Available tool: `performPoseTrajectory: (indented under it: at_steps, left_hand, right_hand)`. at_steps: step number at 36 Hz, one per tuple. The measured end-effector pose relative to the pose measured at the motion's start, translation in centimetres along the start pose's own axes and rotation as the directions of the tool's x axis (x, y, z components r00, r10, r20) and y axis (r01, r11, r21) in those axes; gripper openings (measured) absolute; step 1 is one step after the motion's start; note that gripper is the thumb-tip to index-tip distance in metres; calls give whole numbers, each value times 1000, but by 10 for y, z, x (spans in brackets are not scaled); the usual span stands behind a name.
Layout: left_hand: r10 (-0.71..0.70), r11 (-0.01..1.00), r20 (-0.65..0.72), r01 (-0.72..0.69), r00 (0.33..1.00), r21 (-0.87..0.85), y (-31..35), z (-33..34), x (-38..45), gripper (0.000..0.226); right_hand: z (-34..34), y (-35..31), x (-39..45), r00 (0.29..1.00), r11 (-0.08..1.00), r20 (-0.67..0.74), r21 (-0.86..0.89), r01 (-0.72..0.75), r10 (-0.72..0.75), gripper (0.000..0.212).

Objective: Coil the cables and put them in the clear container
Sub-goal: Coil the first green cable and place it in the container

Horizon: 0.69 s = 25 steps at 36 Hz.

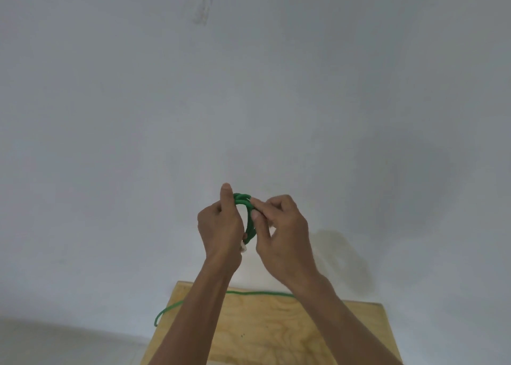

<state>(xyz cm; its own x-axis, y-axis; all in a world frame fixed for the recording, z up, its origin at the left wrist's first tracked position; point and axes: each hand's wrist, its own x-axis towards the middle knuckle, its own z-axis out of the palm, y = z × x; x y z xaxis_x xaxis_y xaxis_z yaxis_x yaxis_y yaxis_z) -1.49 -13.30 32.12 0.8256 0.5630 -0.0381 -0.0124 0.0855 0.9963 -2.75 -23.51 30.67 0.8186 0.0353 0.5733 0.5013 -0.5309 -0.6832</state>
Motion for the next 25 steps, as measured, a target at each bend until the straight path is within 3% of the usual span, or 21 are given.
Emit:
performPoseTrajectory:
  at_steps: [4, 6, 12, 20, 25]
  left_hand:
    - [-34, 997, -9, 33, 999, -66, 0, 1, 0, 58]
    - [-42, 997, -8, 41, 999, -57, 0, 1, 1, 56]
    - [-47, 999, -42, 45, 998, -27, 5, 0, -2, 57]
    - [-63, 998, -12, 63, 998, -23, 8, 3, -3, 55]
    - [-62, 998, 34, 63, 997, -9, 12, 8, -10, 53]
  right_hand:
    - [-1, -11, 2, 956, 929, -15, 242, -280, 293, 10]
    - [0, -12, 3, 931, 879, 18, 323, -349, 364, 12]
    - [2, -7, 1, 921, 863, 153, 323, -390, 359, 18]
    - [2, -1, 10, 922, 853, 124, 350, -386, 366, 13]
    - [11, 10, 9, 934, 896, 4, 280, -344, 357, 28]
